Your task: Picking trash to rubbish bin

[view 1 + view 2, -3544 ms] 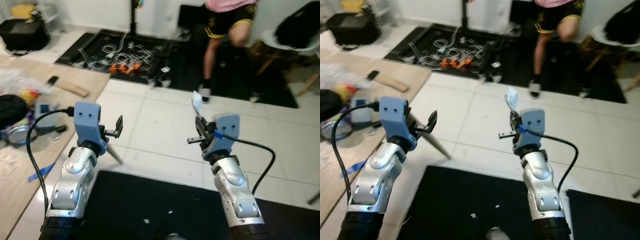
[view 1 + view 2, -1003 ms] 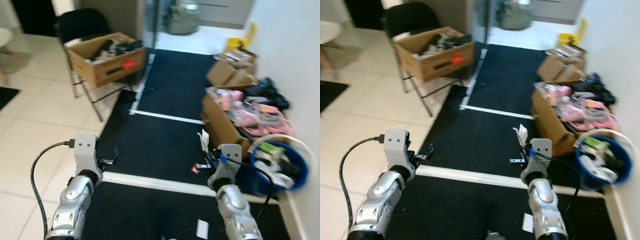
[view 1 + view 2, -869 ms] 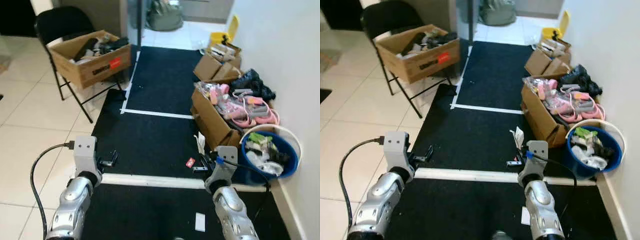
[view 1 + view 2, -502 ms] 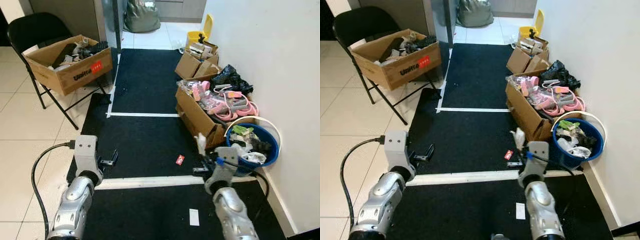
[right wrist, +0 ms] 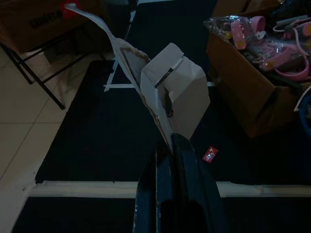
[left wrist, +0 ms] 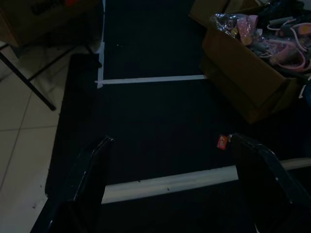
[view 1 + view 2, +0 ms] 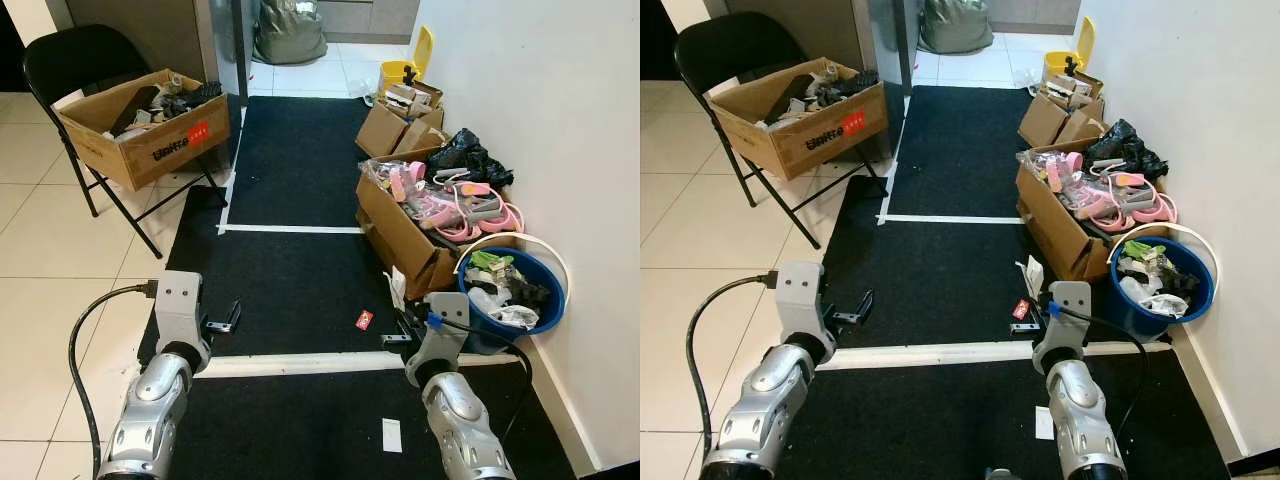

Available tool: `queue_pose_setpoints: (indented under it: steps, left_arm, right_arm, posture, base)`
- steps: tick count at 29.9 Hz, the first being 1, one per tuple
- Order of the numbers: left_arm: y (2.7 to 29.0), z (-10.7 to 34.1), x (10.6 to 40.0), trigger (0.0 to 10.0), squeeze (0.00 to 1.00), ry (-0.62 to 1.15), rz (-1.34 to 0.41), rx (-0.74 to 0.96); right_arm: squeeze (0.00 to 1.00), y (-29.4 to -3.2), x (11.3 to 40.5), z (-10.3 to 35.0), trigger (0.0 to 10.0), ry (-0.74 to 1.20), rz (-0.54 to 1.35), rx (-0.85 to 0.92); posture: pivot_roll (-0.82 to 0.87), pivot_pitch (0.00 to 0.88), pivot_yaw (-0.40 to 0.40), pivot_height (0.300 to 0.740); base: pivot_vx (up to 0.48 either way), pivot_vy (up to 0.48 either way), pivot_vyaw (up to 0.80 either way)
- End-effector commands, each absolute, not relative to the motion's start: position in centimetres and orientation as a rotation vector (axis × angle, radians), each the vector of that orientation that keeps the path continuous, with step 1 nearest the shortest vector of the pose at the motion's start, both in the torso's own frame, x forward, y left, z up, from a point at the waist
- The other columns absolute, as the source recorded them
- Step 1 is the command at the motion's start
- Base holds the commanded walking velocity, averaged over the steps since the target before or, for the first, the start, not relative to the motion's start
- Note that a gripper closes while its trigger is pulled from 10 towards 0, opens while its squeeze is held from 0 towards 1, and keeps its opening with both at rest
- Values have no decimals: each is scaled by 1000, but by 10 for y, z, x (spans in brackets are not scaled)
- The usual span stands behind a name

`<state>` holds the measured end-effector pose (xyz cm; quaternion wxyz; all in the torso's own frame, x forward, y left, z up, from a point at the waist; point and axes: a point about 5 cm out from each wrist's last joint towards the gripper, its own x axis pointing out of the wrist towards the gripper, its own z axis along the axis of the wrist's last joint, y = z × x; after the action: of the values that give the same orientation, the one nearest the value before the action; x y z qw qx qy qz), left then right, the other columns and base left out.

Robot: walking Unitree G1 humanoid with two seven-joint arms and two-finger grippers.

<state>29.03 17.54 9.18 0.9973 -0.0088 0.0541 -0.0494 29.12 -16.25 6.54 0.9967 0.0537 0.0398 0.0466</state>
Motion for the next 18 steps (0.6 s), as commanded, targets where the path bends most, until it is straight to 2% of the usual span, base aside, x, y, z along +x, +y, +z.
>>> queue_pose_setpoints:
  steps: [1,18]
  left_arm:
    - [177,90,289,10000,0,111,-102,2]
    - [180,94,291,10000,0,103,-96,12]
  right_arm:
    - [0,-164,290,61,10000,97,95,91]
    - [0,-165,289,59,10000,106,92,93]
  posture:
    - [31,129,8,740]
    - [40,144,9,740]
  base:
    - [277,0,0]
    - [286,0,0]
